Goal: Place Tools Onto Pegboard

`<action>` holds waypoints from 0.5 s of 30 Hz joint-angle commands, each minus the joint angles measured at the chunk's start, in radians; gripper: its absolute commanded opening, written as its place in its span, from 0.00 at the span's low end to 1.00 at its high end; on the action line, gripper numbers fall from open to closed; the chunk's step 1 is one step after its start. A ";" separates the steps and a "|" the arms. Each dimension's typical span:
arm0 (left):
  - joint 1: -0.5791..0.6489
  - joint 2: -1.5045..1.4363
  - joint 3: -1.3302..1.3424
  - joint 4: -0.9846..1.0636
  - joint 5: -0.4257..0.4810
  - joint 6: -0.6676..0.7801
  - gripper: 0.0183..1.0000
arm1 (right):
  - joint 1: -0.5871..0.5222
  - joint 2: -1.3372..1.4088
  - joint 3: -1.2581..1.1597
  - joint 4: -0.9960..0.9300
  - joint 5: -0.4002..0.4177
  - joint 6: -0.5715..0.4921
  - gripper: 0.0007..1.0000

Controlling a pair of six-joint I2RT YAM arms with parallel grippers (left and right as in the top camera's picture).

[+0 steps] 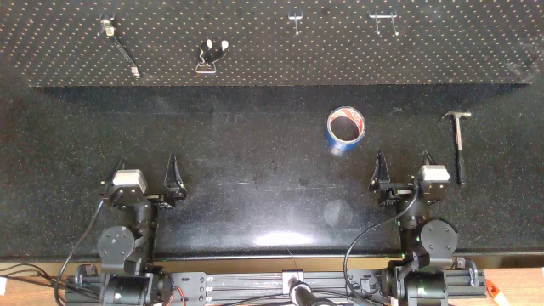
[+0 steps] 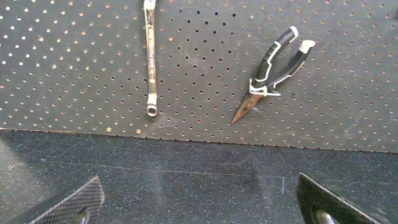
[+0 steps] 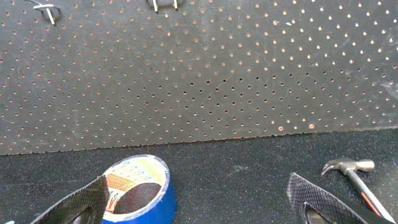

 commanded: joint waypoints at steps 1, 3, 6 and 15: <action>0.014 -0.012 -0.002 -0.008 0.018 0.020 1.00 | 0.007 -0.005 -0.003 -0.005 0.009 0.011 0.93; 0.014 -0.012 -0.002 -0.008 0.018 0.020 1.00 | 0.007 -0.005 -0.003 -0.005 0.009 0.011 0.93; 0.014 -0.012 -0.002 -0.008 0.018 0.020 1.00 | 0.007 -0.005 -0.003 -0.005 0.009 0.011 0.93; 0.014 -0.012 -0.002 -0.008 0.018 0.020 1.00 | 0.007 -0.006 -0.003 0.005 0.034 0.031 0.93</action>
